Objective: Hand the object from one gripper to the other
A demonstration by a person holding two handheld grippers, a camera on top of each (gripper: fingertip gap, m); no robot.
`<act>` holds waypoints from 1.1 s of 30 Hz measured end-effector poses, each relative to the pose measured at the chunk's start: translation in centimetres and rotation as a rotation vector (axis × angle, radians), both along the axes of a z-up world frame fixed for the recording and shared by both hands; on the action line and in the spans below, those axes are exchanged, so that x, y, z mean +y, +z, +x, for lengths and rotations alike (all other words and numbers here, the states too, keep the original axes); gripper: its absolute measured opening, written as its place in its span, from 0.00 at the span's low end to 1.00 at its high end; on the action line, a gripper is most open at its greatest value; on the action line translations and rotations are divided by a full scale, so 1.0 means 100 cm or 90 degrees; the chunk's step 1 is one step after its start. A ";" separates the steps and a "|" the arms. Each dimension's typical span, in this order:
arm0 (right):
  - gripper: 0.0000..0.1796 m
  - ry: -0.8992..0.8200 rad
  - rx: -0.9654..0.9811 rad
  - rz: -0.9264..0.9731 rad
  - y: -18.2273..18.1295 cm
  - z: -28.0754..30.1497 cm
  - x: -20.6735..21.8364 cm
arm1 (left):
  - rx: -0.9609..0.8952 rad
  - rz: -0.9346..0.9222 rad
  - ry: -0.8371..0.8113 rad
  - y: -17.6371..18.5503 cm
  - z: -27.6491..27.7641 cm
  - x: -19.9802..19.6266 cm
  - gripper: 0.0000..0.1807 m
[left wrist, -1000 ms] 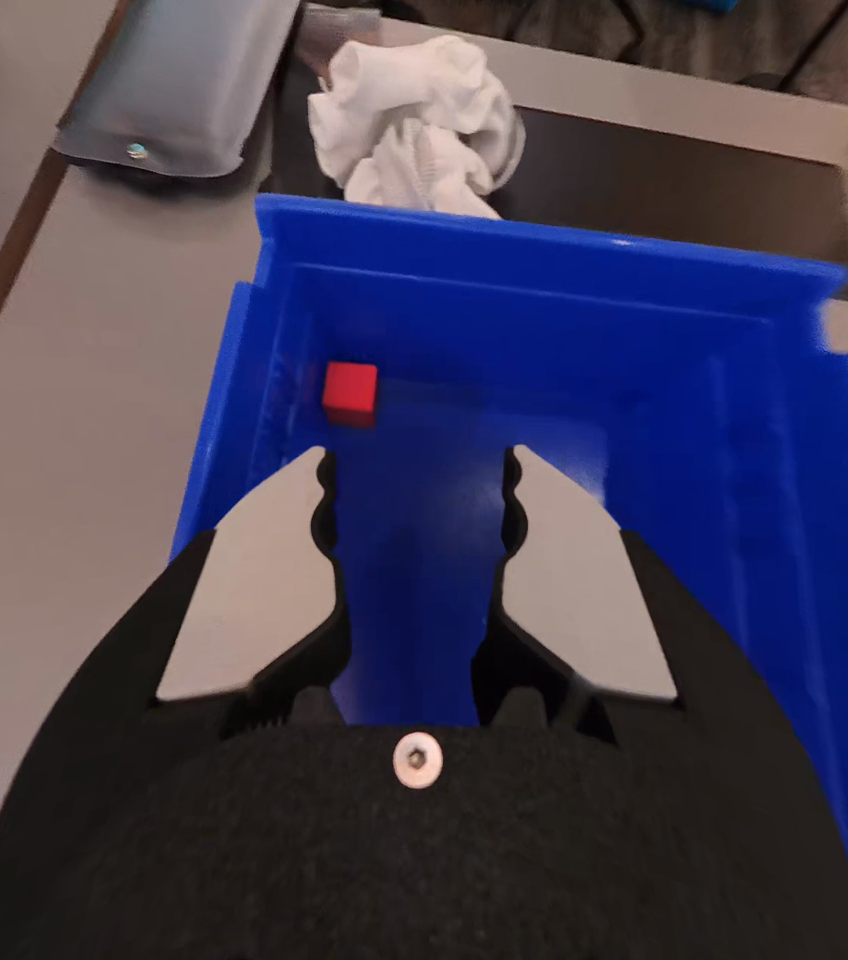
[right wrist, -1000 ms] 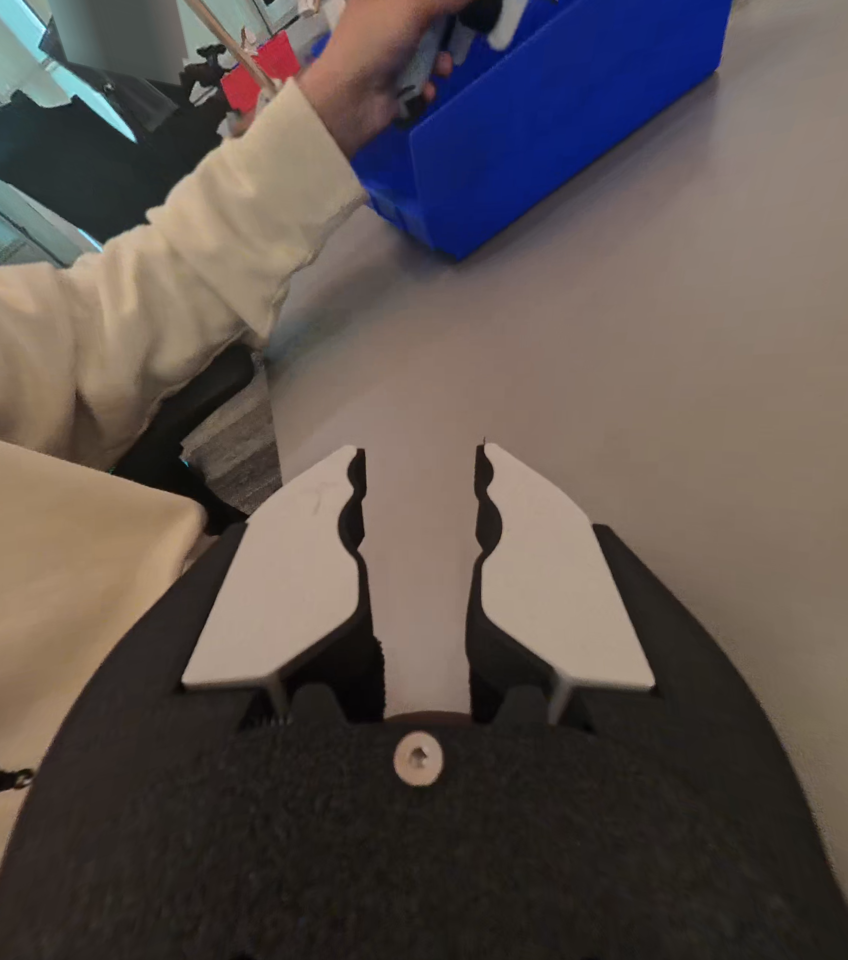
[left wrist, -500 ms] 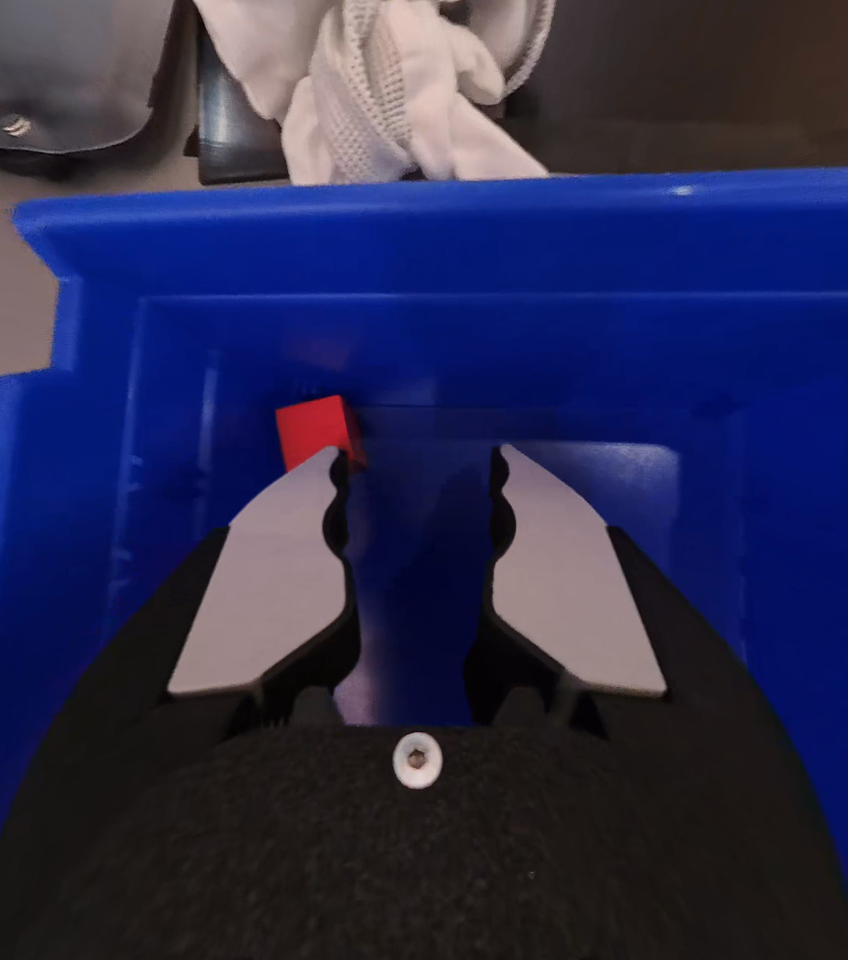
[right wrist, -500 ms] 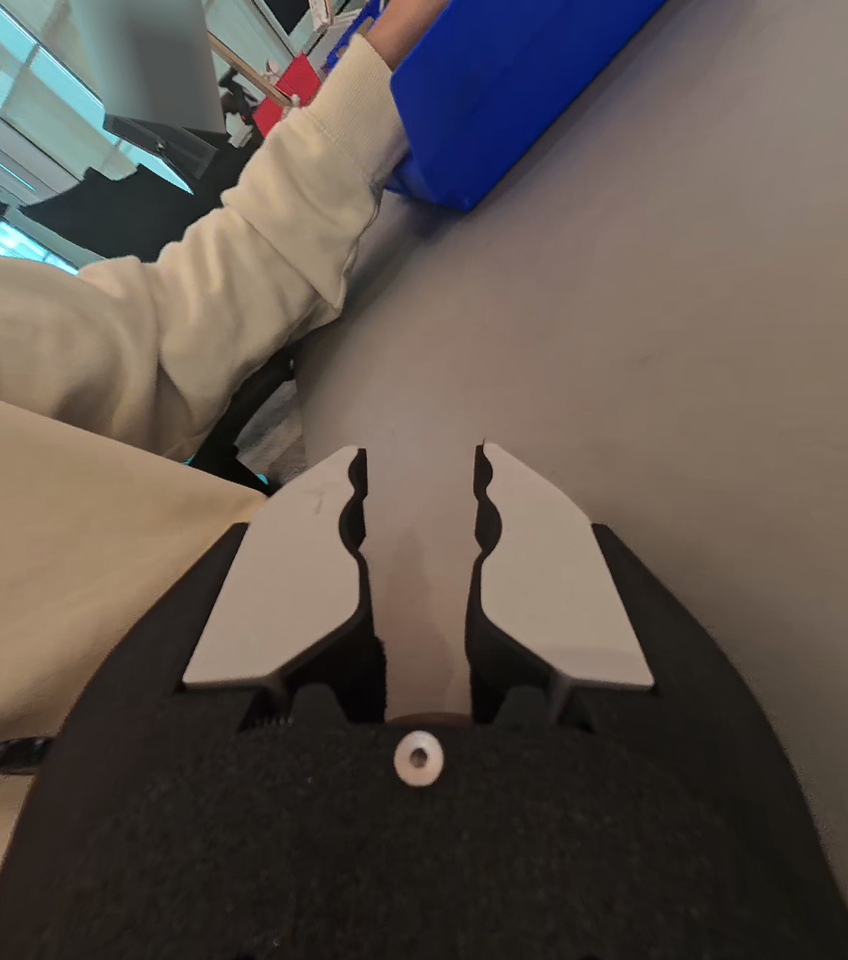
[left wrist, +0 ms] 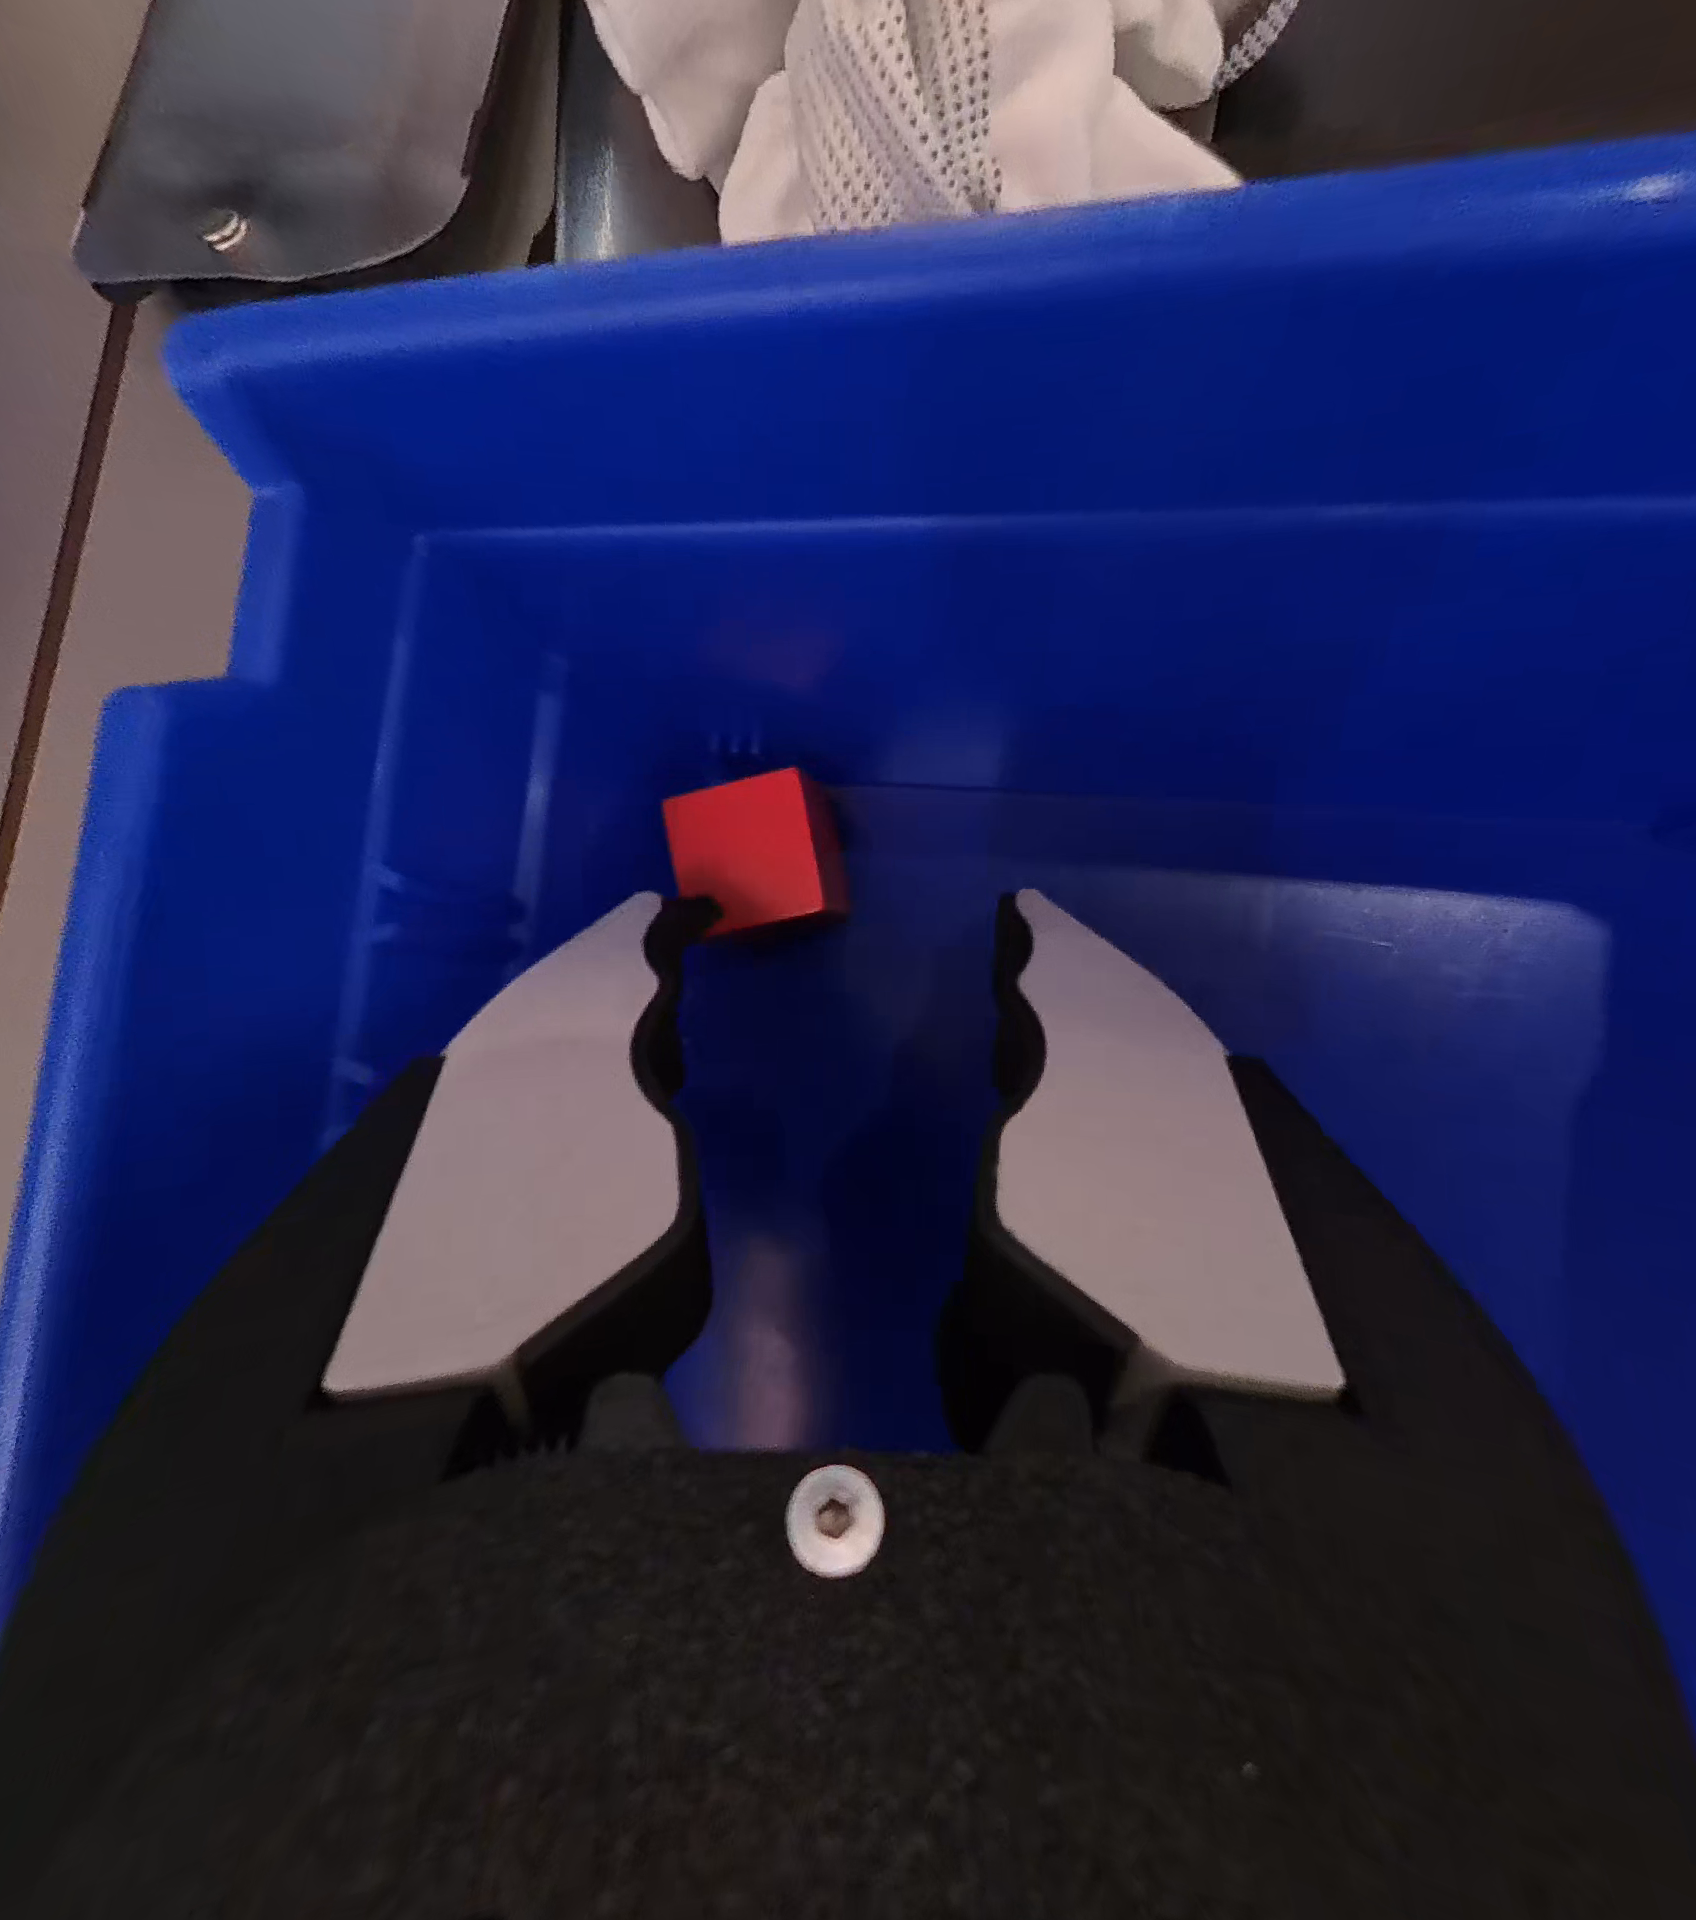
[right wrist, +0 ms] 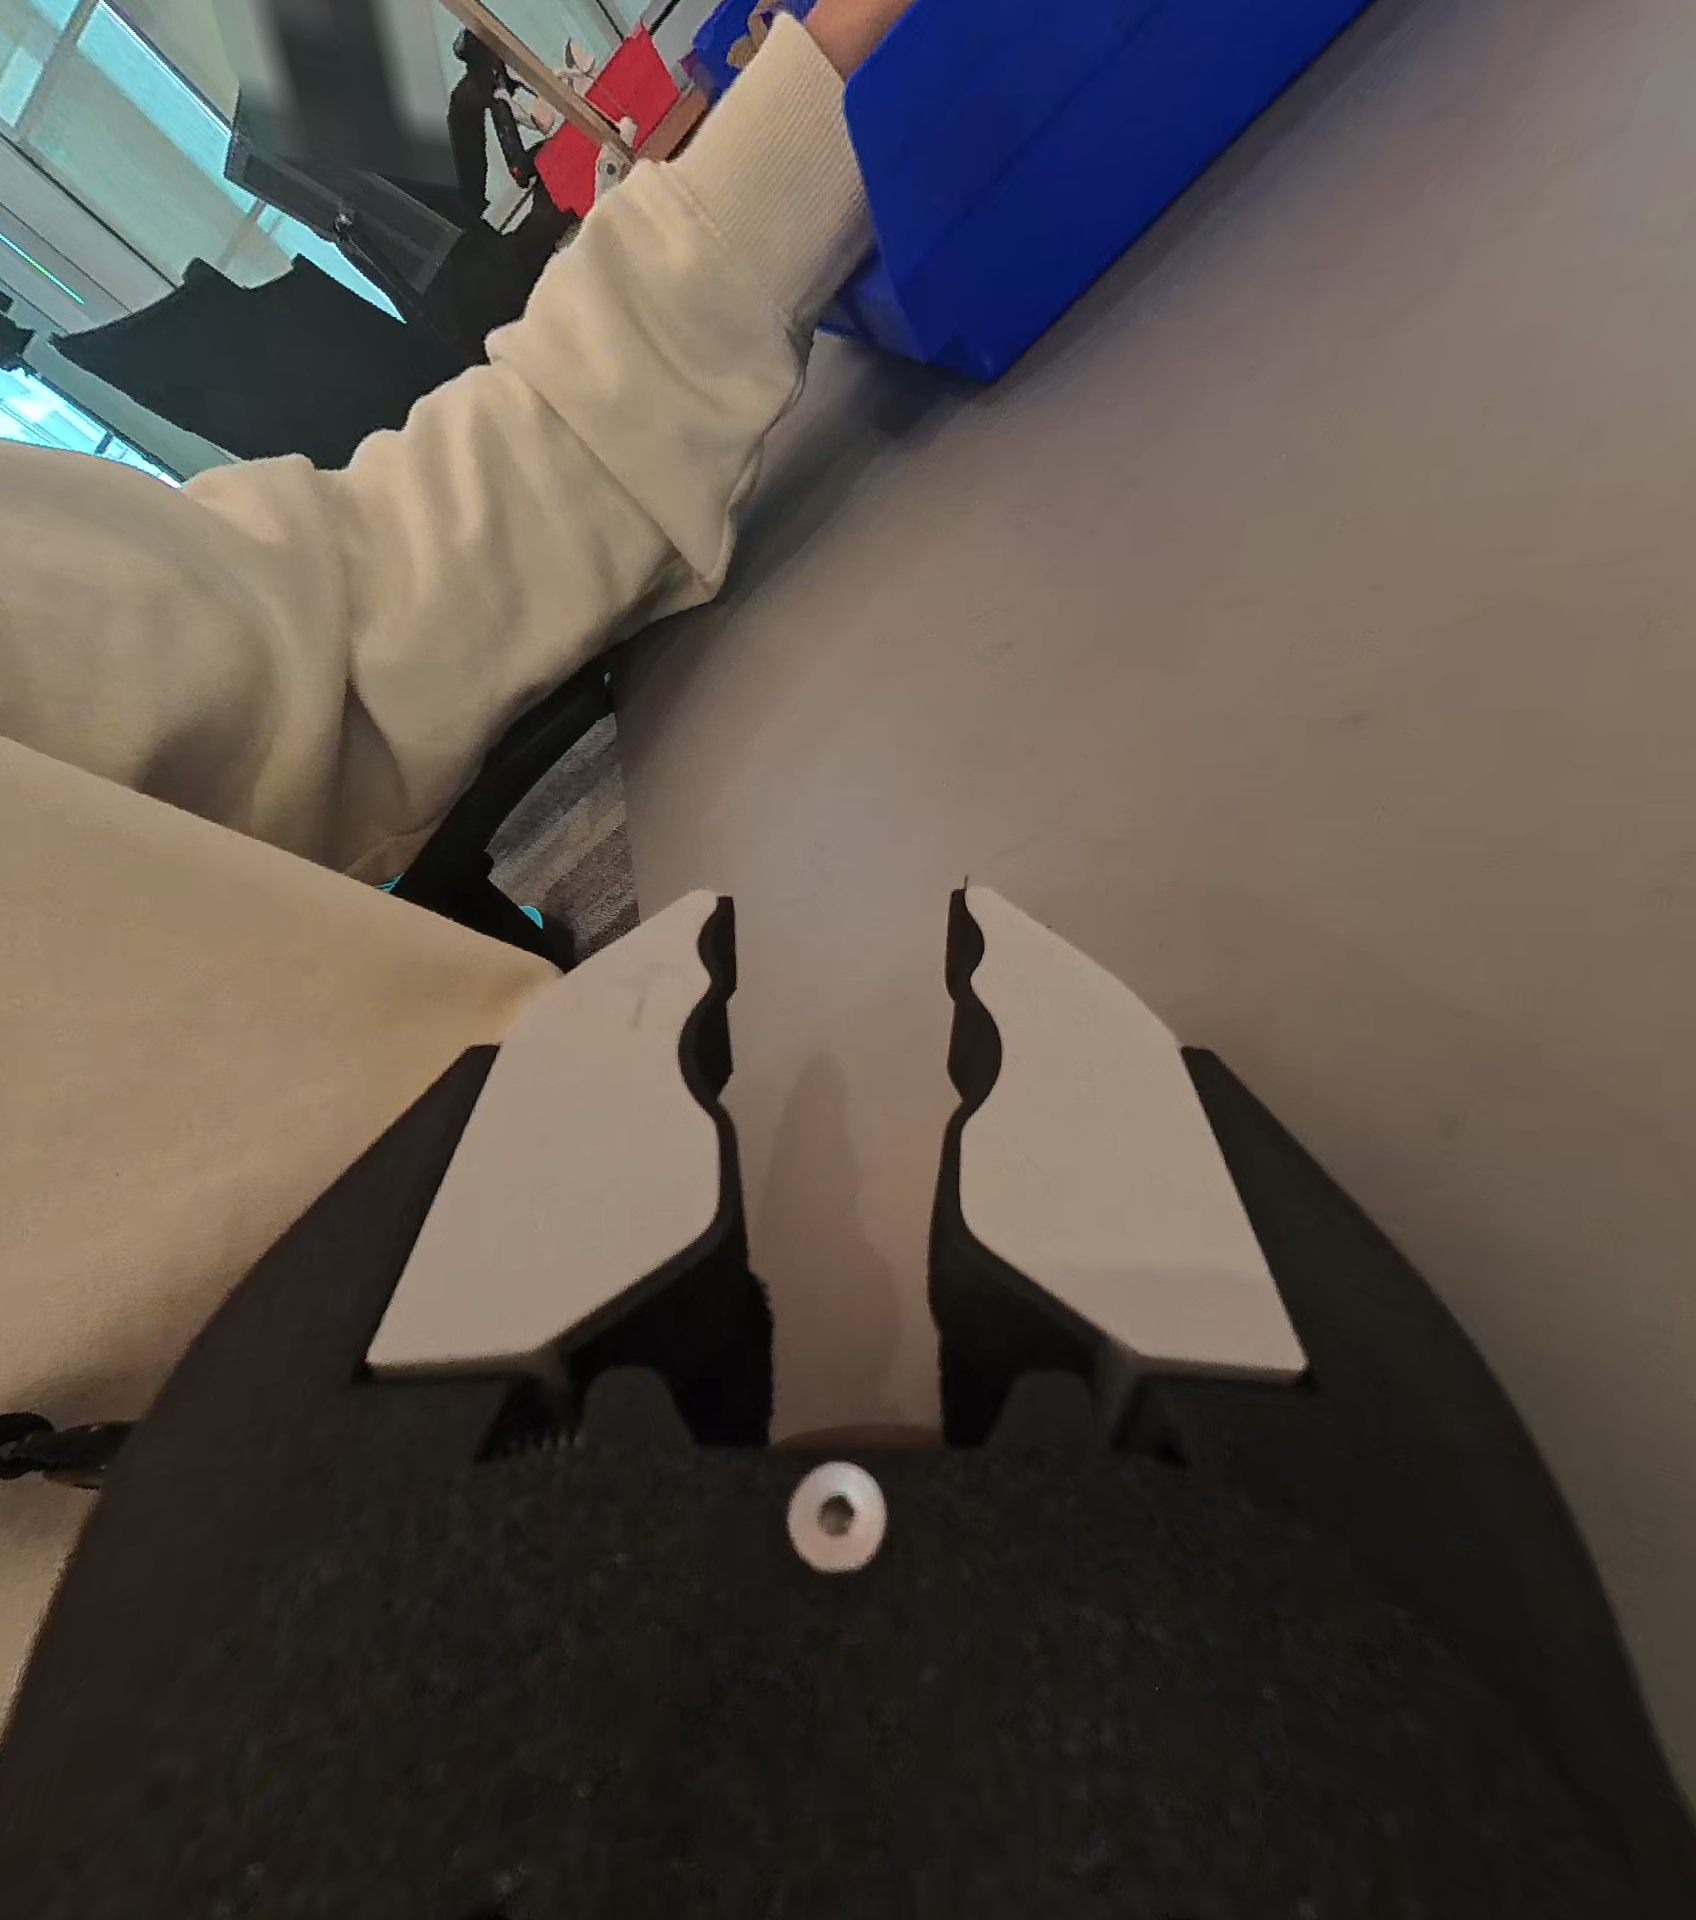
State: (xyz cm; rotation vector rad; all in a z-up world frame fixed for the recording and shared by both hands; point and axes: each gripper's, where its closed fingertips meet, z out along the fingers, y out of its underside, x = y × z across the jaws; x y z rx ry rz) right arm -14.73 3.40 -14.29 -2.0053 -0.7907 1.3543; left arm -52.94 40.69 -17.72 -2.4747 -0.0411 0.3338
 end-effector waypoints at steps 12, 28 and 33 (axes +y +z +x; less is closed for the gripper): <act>0.21 0.005 0.001 -0.006 0.000 0.000 -0.002 | -0.053 0.040 -0.037 0.014 0.013 0.004 0.30; 0.21 0.024 -0.017 -0.007 -0.006 0.001 -0.006 | -0.030 -0.019 0.016 0.012 -0.002 0.000 0.32; 0.21 0.023 -0.017 -0.011 -0.006 0.002 -0.005 | -0.116 -0.002 0.068 0.005 0.001 0.010 0.32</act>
